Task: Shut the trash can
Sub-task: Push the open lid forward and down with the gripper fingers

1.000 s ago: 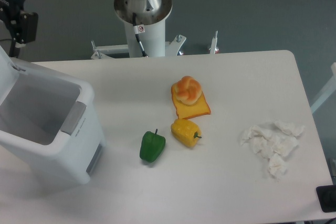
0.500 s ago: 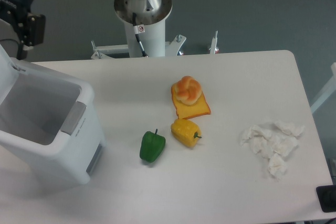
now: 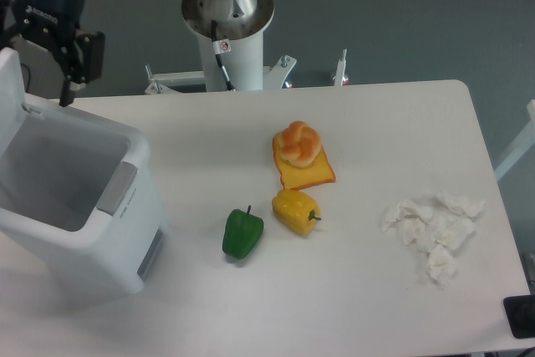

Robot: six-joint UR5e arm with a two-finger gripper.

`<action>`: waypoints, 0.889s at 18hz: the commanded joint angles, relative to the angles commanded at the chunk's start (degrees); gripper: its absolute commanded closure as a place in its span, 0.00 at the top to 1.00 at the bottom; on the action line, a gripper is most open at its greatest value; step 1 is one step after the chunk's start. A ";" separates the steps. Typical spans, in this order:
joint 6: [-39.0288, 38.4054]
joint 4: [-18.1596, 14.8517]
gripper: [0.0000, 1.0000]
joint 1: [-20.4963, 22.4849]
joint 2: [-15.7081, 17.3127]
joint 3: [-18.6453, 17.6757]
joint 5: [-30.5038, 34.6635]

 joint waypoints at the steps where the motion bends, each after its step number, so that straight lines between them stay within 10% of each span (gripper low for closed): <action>1: 0.00 0.00 1.00 0.52 -0.09 0.00 0.00; 16: 0.00 0.00 1.00 4.48 -3.43 -0.18 0.18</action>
